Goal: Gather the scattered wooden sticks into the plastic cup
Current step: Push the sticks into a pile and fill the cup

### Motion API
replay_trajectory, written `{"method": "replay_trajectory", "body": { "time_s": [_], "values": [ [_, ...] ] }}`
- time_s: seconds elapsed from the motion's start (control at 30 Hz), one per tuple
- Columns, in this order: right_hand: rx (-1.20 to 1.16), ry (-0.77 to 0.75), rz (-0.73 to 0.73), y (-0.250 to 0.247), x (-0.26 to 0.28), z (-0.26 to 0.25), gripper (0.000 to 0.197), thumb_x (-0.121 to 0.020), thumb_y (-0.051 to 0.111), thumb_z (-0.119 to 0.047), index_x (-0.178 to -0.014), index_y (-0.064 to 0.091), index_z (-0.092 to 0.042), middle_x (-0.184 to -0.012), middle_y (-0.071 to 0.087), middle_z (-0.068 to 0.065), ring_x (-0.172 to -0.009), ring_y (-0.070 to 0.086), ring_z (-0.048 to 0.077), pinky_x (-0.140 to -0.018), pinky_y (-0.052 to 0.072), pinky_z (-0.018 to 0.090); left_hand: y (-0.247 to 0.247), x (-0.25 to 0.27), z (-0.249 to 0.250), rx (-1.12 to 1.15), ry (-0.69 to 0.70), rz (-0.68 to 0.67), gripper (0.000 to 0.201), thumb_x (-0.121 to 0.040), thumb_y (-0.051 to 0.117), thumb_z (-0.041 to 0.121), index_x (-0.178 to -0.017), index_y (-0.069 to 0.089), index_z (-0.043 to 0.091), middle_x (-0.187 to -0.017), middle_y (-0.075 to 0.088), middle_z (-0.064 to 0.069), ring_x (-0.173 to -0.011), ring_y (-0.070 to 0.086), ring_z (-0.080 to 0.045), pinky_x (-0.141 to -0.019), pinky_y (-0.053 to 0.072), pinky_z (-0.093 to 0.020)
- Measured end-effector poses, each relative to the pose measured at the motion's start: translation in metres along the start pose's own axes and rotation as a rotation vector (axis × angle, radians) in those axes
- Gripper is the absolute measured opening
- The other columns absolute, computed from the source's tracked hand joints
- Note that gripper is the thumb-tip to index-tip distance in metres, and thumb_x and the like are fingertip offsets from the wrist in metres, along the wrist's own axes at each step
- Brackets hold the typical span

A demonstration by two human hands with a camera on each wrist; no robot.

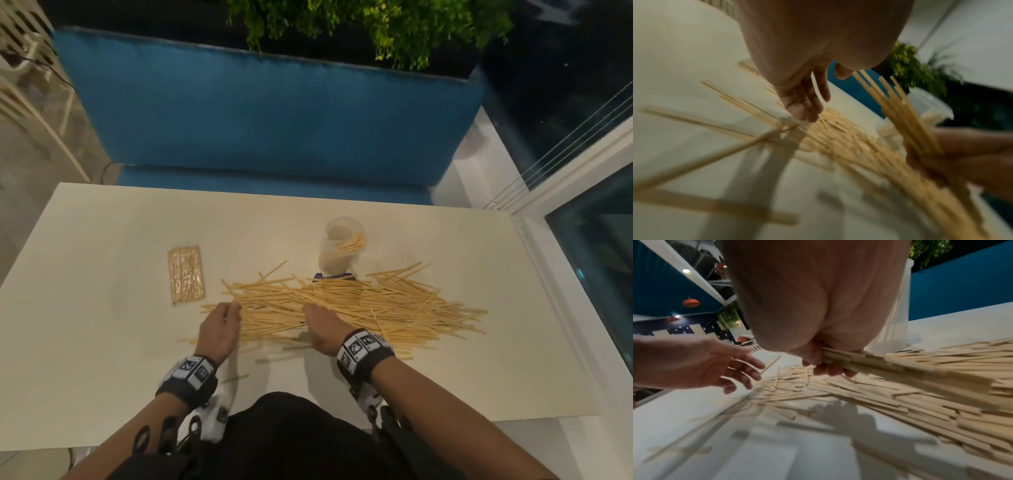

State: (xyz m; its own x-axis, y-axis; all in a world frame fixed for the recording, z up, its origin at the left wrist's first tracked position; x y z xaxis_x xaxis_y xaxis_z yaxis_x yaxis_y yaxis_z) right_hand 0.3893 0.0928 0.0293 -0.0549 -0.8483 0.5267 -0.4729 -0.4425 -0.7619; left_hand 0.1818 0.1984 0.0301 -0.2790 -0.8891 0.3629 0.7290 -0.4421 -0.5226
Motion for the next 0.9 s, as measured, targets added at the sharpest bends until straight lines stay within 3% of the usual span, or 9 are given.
{"method": "replay_trajectory", "body": {
  "time_s": [0.1, 0.17, 0.23, 0.33, 0.47, 0.63, 0.7, 0.8, 0.9],
  "values": [
    [-0.026, -0.090, -0.005, -0.013, -0.001, -0.015, 0.020, -0.096, 0.054, -0.008, -0.112, 0.043, -0.006, -0.097, 0.058, 0.014, -0.081, 0.054, 0.030, -0.071, 0.048, 0.048, 0.020, -0.008, 0.013, 0.459, -0.248, -0.066, 0.056, -0.105, 0.025, 0.060, -0.126, 0.055, 0.018, -0.110, 0.066, -0.007, -0.098, 0.066, -0.027, -0.092, 0.054, -0.051],
    [-0.032, -0.102, -0.006, -0.019, -0.004, -0.021, 0.017, -0.094, 0.048, -0.005, -0.110, 0.044, -0.006, -0.090, 0.060, 0.012, -0.073, 0.054, 0.027, -0.065, 0.050, 0.046, 0.028, -0.012, 0.023, 0.820, -0.396, -0.033, 0.053, -0.108, 0.026, 0.053, -0.128, 0.052, 0.011, -0.112, 0.066, -0.014, -0.096, 0.065, -0.031, -0.091, 0.053, -0.055],
    [0.004, -0.065, 0.023, -0.025, -0.009, -0.020, 0.016, -0.095, 0.044, -0.011, -0.110, 0.047, -0.007, -0.088, 0.063, 0.010, -0.072, 0.058, 0.026, -0.066, 0.053, 0.044, 0.028, -0.015, 0.030, 0.960, -0.461, 0.023, 0.043, -0.110, 0.030, 0.039, -0.126, 0.053, 0.007, -0.109, 0.069, -0.017, -0.092, 0.068, -0.034, -0.080, 0.055, -0.051],
    [0.087, -0.025, 0.099, -0.037, -0.014, -0.020, 0.023, -0.096, 0.040, -0.027, -0.108, 0.051, -0.010, -0.085, 0.064, 0.007, -0.074, 0.061, 0.029, -0.071, 0.056, 0.047, 0.030, -0.023, 0.033, 0.867, -0.467, 0.051, 0.030, -0.105, 0.037, 0.009, -0.125, 0.057, -0.002, -0.102, 0.071, -0.018, -0.086, 0.071, -0.031, -0.071, 0.056, -0.042],
    [0.201, 0.003, 0.199, -0.050, -0.021, -0.025, 0.045, -0.094, 0.045, -0.054, -0.099, 0.061, -0.013, -0.085, 0.065, 0.005, -0.073, 0.059, 0.027, -0.070, 0.053, 0.040, 0.047, -0.028, 0.035, 0.593, -0.444, -0.059, 0.031, -0.099, 0.049, 0.001, -0.126, 0.060, -0.010, -0.111, 0.067, -0.021, -0.081, 0.066, -0.026, -0.089, 0.058, -0.047],
    [0.356, 0.088, 0.119, -0.058, -0.031, -0.019, 0.024, -0.096, 0.061, -0.033, -0.101, 0.070, -0.011, -0.100, 0.073, 0.010, -0.093, 0.070, 0.030, -0.072, 0.049, 0.036, 0.067, -0.017, 0.048, 0.419, -0.410, -0.165, 0.045, -0.106, 0.033, 0.030, -0.108, 0.070, 0.003, -0.093, 0.076, -0.021, -0.086, 0.073, -0.037, -0.092, 0.058, -0.052],
    [0.367, 0.102, 0.115, -0.061, -0.030, -0.014, 0.020, -0.097, 0.058, -0.026, -0.103, 0.070, -0.012, -0.103, 0.073, 0.010, -0.096, 0.070, 0.030, -0.073, 0.050, 0.036, 0.066, -0.020, 0.049, 0.262, -0.337, -0.200, 0.055, -0.105, 0.030, 0.047, -0.107, 0.070, 0.009, -0.104, 0.073, -0.018, -0.098, 0.070, -0.036, -0.097, 0.054, -0.053],
    [0.348, 0.120, 0.128, -0.065, -0.028, -0.013, 0.018, -0.097, 0.055, -0.022, -0.100, 0.069, -0.012, -0.101, 0.073, 0.009, -0.093, 0.070, 0.029, -0.074, 0.052, 0.037, 0.050, -0.038, 0.030, 0.190, -0.357, -0.082, 0.074, -0.092, 0.025, 0.066, -0.114, 0.063, 0.007, -0.120, 0.066, -0.022, -0.110, 0.064, -0.041, -0.102, 0.049, -0.056],
    [0.329, 0.105, 0.118, -0.062, -0.030, -0.023, 0.019, -0.097, 0.056, -0.023, -0.103, 0.069, -0.010, -0.104, 0.072, 0.011, -0.095, 0.070, 0.030, -0.075, 0.052, 0.037, 0.060, -0.032, 0.040, 0.451, -0.459, -0.112, 0.058, -0.106, 0.029, 0.052, -0.097, 0.065, 0.007, -0.113, 0.070, -0.020, -0.095, 0.068, -0.037, -0.102, 0.051, -0.054]
  ]
}}
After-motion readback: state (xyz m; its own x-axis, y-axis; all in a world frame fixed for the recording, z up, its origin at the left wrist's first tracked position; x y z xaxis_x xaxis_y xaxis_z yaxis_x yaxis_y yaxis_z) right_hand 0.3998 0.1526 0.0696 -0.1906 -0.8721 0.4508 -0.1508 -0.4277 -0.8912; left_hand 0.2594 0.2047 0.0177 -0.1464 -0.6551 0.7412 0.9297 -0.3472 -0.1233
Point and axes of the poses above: each hand's wrist, its own x-axis away from the middle knuckle, its own y-axis out of the palm, z = x × y, the point moved 9 cm from there along -x, towards the middle knuckle
